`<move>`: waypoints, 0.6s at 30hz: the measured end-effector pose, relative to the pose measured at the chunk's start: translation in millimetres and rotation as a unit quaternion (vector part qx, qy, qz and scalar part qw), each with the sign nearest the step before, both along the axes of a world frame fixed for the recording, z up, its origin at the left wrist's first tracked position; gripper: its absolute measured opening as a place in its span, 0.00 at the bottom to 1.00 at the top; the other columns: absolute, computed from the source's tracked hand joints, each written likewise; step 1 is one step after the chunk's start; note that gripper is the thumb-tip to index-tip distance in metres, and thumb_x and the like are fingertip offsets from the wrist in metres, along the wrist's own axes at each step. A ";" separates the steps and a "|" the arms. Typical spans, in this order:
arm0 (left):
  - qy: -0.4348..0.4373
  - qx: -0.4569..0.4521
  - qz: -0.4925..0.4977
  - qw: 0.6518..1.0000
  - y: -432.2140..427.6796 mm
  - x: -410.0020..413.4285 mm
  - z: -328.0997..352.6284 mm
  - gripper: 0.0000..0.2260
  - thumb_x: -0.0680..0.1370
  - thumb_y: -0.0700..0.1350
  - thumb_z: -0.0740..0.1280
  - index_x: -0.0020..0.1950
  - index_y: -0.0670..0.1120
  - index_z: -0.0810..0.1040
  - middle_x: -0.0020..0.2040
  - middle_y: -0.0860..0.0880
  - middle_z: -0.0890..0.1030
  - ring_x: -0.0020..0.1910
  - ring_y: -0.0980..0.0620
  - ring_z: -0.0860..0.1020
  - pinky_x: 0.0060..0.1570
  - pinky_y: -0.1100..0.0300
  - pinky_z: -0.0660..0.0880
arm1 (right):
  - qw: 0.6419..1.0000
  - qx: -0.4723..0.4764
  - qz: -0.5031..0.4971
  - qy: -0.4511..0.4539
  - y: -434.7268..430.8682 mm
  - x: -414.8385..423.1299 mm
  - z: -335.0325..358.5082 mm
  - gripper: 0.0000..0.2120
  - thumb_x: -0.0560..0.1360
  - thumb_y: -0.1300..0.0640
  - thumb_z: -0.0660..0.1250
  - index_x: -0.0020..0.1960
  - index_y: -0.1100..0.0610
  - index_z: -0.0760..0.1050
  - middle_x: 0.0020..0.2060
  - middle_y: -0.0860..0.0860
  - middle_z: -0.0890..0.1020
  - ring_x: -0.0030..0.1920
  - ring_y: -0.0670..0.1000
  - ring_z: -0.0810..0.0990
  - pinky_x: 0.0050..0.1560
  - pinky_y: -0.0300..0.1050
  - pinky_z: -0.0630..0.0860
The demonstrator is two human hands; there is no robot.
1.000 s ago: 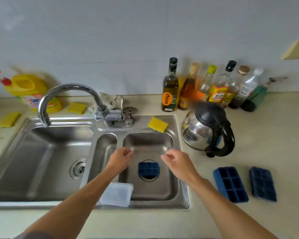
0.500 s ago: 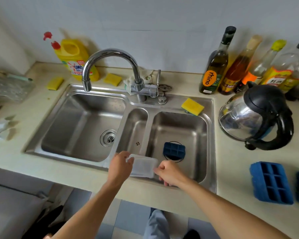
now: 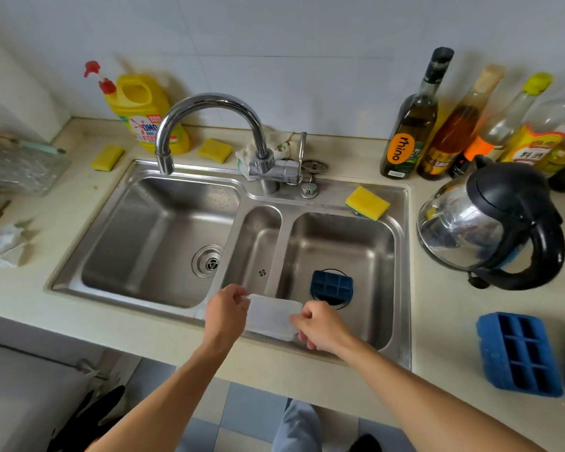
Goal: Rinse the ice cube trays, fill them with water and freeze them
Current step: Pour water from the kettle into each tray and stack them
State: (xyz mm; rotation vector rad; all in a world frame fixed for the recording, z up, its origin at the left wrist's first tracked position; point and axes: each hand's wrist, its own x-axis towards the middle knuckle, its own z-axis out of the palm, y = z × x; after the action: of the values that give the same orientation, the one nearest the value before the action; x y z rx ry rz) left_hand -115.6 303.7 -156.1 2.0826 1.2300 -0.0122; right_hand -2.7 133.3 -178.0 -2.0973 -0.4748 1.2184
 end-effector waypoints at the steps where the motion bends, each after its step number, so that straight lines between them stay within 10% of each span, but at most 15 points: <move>1: -0.008 -0.018 -0.008 1.000 -0.1 6.5 3.4 0.07 0.80 0.39 0.68 0.55 0.43 0.83 0.45 0.49 0.84 0.43 0.50 0.80 0.42 0.62 0.76 | 1.000 0.011 -0.020 -0.002 -3.1 5.0 1.8 0.09 0.81 0.51 0.66 0.46 0.56 0.76 0.34 0.51 0.85 0.26 0.44 0.78 0.32 0.40 0.74; 9: -0.043 -0.135 -0.109 0.984 -15.5 96.2 2.4 0.05 0.80 0.41 0.70 0.55 0.46 0.81 0.47 0.50 0.84 0.47 0.51 0.82 0.53 0.53 0.82 | 0.965 0.056 -0.256 -0.029 -37.3 68.3 -1.2 0.04 0.80 0.62 0.68 0.54 0.58 0.74 0.36 0.58 0.84 0.28 0.48 0.78 0.28 0.41 0.74; 18: 0.074 -0.140 -0.219 0.963 -13.5 174.1 -75.6 0.11 0.78 0.34 0.68 0.59 0.44 0.81 0.55 0.45 0.83 0.55 0.45 0.81 0.60 0.46 0.80 | 0.957 -0.047 -0.273 -0.082 -44.2 94.9 -68.4 0.09 0.80 0.64 0.67 0.60 0.60 0.73 0.46 0.55 0.83 0.37 0.50 0.84 0.33 0.40 0.81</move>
State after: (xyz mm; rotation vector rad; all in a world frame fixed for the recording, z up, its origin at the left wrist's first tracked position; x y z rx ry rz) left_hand 58.4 290.2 -231.7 2.0835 0.7700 -0.5219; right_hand 92.3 89.2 -246.4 -2.2127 0.1001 0.7593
